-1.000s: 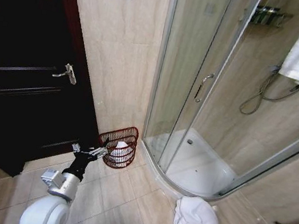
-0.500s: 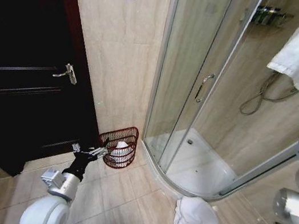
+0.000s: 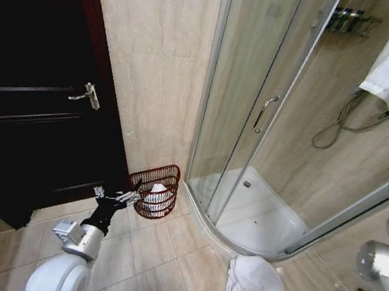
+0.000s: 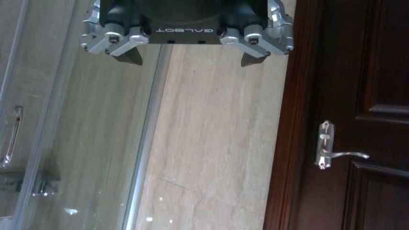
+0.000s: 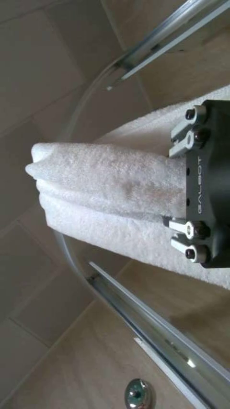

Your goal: Discard the used towel into the hamper.

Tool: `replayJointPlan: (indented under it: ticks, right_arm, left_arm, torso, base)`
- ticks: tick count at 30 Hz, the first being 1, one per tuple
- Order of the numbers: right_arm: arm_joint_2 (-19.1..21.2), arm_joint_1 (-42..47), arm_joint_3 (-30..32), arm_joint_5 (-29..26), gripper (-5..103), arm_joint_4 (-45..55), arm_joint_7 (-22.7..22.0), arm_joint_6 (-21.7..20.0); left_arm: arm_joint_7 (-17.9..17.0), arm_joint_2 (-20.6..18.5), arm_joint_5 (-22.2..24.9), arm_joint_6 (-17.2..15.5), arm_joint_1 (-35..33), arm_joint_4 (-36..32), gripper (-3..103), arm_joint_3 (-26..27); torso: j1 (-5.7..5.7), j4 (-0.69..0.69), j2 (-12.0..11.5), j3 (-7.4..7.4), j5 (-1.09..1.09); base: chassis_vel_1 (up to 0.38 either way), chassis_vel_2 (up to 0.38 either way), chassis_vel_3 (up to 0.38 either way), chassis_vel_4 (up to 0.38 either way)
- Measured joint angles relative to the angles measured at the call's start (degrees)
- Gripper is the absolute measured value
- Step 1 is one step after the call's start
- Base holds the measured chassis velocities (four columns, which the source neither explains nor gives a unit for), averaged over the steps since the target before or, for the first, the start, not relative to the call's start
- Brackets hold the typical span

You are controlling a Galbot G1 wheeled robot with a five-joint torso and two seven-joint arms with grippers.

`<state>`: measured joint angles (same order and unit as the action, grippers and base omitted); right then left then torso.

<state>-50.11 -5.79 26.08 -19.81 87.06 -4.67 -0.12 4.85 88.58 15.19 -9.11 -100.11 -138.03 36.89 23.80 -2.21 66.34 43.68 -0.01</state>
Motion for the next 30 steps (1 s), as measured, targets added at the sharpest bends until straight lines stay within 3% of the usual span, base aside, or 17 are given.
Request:
replayJointPlan:
  ticks: [10,20,30]
  right_arm:
    - [1.2,-0.5,0.0,-1.6,8,0.2,0.1,0.0]
    - [3.0,1.2,0.8,-3.9,7,2.1,0.3,0.2]
    - [7.5,12.9,6.3,-8.5,7,10.6,1.6,3.0]
  left_arm:
    - [0.0,0.0,0.0,0.0,0.0,0.0,100,0.0]
    - [0.0,0.0,0.0,0.0,0.0,0.0,100,0.0]
    - [0.0,0.0,0.0,0.0,0.0,0.0,100,0.0]
  torso:
    - [0.00,0.00,0.0,0.00,0.01]
    - [0.00,0.00,0.0,0.00,0.00]
    - [0.01,0.00,0.0,-0.01,0.01]
  base:
    - [0.000,0.000,0.000,0.000]
    - [0.000,0.000,0.000,0.000]
    - [0.000,0.000,0.000,0.000]
